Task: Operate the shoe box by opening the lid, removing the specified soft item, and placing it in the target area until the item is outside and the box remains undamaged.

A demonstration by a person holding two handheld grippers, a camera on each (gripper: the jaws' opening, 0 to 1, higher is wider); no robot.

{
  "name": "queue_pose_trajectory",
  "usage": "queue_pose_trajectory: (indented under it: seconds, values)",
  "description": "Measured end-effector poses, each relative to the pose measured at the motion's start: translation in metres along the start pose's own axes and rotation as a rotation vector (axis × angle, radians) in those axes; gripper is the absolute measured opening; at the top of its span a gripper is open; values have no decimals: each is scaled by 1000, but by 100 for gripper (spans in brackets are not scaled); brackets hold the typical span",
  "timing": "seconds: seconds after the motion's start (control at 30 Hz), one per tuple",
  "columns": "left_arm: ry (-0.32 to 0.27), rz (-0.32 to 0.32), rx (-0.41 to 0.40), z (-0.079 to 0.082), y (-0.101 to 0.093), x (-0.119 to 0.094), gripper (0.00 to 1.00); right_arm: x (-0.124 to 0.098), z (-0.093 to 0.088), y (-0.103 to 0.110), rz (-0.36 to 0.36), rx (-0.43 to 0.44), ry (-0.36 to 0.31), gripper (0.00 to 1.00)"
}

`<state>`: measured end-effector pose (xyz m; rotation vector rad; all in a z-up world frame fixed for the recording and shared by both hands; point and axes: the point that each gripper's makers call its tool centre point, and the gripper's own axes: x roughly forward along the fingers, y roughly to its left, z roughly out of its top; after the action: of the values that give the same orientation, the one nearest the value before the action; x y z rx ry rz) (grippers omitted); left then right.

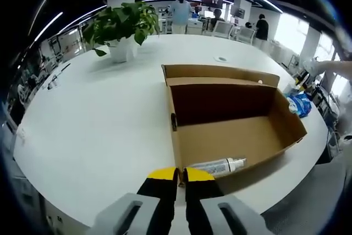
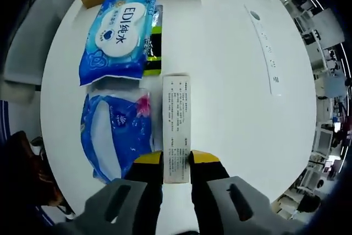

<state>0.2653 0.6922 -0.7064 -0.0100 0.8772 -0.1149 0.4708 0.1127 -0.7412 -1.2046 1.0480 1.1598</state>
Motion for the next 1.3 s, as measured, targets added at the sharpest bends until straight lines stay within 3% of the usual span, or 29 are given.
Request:
queue_pose_trajectory:
  seconds: [0.2, 0.27, 0.53, 0.73, 1.03, 1.3]
  values:
    - [10, -2, 19, 0, -1, 0, 4, 3, -3, -3, -30, -53, 30, 17]
    - [14, -2, 27, 0, -1, 0, 4, 3, -3, -6, -40, -34, 33, 18]
    - [22, -3, 54, 1, -2, 1, 5, 4, -4, -15, -102, -43, 14, 22]
    - [44, 0, 126, 4, -3, 4, 6, -1, -4, -20, -149, -30, -15, 29]
    - [53, -25, 215, 14, -11, 3, 15, -29, 16, -10, -237, 11, -103, 41]
    - [41, -56, 279, 26, -14, -4, 19, -61, 41, 17, -283, 139, -215, 54]
